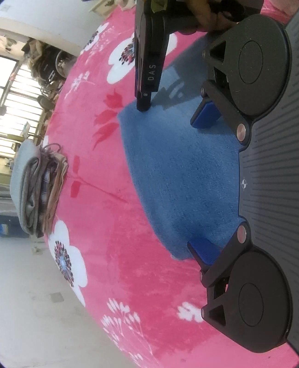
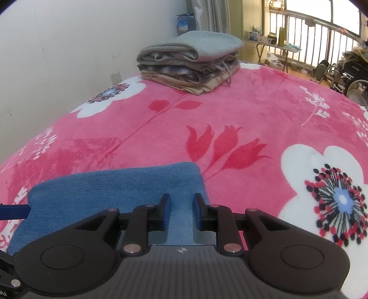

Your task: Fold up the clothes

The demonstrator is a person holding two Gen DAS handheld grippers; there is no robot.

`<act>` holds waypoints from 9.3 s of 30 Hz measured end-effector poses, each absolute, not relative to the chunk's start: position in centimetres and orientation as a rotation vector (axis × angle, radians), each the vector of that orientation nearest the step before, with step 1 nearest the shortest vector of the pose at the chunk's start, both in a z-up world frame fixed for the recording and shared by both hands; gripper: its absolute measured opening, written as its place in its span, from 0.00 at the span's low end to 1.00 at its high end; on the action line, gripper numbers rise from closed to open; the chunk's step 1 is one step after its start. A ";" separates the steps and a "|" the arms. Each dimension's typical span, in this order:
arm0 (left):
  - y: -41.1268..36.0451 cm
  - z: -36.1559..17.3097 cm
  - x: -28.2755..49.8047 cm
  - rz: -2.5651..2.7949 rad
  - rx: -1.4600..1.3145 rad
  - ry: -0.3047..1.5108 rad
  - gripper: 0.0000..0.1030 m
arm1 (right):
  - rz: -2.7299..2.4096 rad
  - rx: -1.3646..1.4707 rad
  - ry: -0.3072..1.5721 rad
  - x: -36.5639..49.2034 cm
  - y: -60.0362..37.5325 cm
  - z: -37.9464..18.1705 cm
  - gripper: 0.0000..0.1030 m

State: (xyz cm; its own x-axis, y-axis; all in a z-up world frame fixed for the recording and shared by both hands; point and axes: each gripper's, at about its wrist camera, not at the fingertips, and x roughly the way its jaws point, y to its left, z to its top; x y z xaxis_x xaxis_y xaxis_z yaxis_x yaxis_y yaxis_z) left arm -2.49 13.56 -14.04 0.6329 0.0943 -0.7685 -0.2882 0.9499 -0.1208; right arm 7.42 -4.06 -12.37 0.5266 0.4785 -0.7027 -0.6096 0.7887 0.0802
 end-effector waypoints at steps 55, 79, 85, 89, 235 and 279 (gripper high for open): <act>13.1 -14.2 -1.6 0.286 -0.246 0.932 1.00 | 0.780 -0.232 0.907 -0.9 -7.0 -12.5 0.21; 13.0 -14.3 -1.6 0.290 -0.243 0.933 1.00 | 0.782 -0.241 0.906 -0.9 -6.9 -12.5 0.21; 13.5 -14.2 -2.2 0.274 -0.262 0.906 1.00 | 0.784 -0.241 0.905 -0.9 -6.9 -12.5 0.21; 14.6 -13.4 -3.7 0.261 -0.320 0.858 1.00 | 0.785 -0.238 0.904 -0.9 -7.0 -12.6 0.20; 9.4 -12.5 -2.2 -0.298 -0.448 0.652 0.10 | 0.622 -0.452 0.833 -4.7 -7.0 -12.3 0.16; 6.6 -14.4 -4.0 -0.380 -0.215 0.685 0.15 | 0.638 -0.300 0.628 -3.3 -12.1 -4.8 0.17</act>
State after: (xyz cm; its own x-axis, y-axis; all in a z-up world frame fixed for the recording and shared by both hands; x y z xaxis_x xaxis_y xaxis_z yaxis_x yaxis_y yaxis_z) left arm -4.02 6.64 -14.37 0.7100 -0.4093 -0.5730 0.2698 0.9097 -0.3156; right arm -3.30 -12.07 -4.84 0.6284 0.4598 -0.6275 -0.6346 0.7695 -0.0717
